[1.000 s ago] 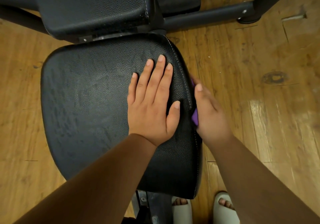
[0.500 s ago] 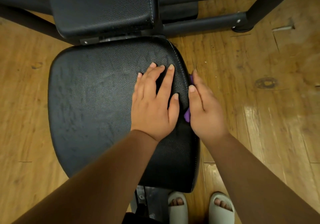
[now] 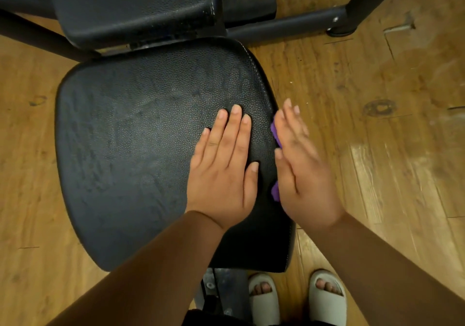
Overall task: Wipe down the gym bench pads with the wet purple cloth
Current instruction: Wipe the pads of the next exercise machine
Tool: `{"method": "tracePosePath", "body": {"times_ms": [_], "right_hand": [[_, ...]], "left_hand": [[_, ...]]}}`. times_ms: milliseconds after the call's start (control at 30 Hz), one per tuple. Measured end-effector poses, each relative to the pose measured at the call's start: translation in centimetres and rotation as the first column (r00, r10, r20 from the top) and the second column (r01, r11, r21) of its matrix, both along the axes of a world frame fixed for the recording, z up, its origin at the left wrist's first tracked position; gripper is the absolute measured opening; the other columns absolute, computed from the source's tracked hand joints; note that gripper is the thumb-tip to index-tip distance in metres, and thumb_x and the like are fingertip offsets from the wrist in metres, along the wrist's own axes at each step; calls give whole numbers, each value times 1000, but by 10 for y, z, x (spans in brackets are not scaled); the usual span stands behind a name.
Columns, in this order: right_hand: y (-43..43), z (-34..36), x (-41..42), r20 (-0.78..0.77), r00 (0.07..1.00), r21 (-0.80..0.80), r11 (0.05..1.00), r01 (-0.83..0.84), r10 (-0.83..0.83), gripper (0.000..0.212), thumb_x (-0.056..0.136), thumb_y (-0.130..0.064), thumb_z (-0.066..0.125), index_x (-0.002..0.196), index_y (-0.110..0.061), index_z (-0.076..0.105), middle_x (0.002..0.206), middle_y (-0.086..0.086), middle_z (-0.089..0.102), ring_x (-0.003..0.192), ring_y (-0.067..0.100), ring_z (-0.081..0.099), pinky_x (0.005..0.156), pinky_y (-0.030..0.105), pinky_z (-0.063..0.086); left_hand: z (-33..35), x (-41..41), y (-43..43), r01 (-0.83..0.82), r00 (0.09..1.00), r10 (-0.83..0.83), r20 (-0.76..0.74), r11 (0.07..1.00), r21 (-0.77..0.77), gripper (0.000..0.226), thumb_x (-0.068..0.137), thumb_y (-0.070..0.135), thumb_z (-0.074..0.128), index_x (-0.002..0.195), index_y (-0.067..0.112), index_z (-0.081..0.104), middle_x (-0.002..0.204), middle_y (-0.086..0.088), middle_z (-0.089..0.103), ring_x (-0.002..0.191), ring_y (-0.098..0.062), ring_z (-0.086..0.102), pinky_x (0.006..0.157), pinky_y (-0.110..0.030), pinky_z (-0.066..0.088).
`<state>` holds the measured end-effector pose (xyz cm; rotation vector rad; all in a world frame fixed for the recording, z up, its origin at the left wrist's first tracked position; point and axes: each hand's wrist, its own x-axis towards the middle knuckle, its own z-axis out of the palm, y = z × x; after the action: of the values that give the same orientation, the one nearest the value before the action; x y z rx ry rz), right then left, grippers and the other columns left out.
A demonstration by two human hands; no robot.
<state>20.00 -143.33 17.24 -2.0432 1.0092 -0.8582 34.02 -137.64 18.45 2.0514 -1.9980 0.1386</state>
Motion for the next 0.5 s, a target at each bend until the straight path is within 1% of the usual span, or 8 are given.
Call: {"method": "tracePosePath", "body": {"times_ms": [100,233,300,367,400,500], "right_hand": [[12,-2,-9,-51,999,-29,999,-22,20,50,99,-9,35,148,-3,24,157,7,18,149,24,14,120,29,14],[-13,8,5,-81,997,-97,995,-14,6,48,99,-9,35,146,-2,33,154,4,20,147,25,19,119,26,16],[-13,8,7,-76,997,-107,994,4,-13,48,99,-8,36,147,-2,33,155,4,20,148,24,17,120,29,18],[0,3,0,-107,994,-110,994,19,-30,49,99,-7,36,147,-3,30,156,5,19,148,23,15,120,34,19],[8,1,-3,-128,991,-116,993,18,-33,49,99,-7,36,148,-3,29,157,5,19,149,23,15,120,35,19],[10,2,-4,-180,983,-142,990,6,-32,49,98,-6,35,147,-2,31,157,7,20,148,25,16,120,31,18]], "left_hand": [[0,0,1,-10,1000,10,5,1000,5,61,97,33,27,150,3,22,158,-10,15,149,-25,13,121,-42,12],[-1,0,1,-6,1000,6,13,1000,12,61,97,33,25,151,4,19,159,-10,15,149,-25,13,121,-42,12],[-1,0,1,-6,1000,5,16,1000,9,61,97,33,25,151,5,19,159,-10,15,149,-25,13,121,-42,12],[-3,0,1,-3,1000,3,15,1000,-2,61,97,33,25,151,4,19,159,-10,15,149,-25,13,121,-42,12],[-3,0,2,-1,1000,2,10,1000,-5,61,97,33,26,151,4,19,159,-10,15,149,-25,13,121,-42,12],[-4,0,2,-1,1000,1,10,1000,-9,61,96,32,26,150,4,19,158,-9,15,149,-25,14,121,-41,11]]}}
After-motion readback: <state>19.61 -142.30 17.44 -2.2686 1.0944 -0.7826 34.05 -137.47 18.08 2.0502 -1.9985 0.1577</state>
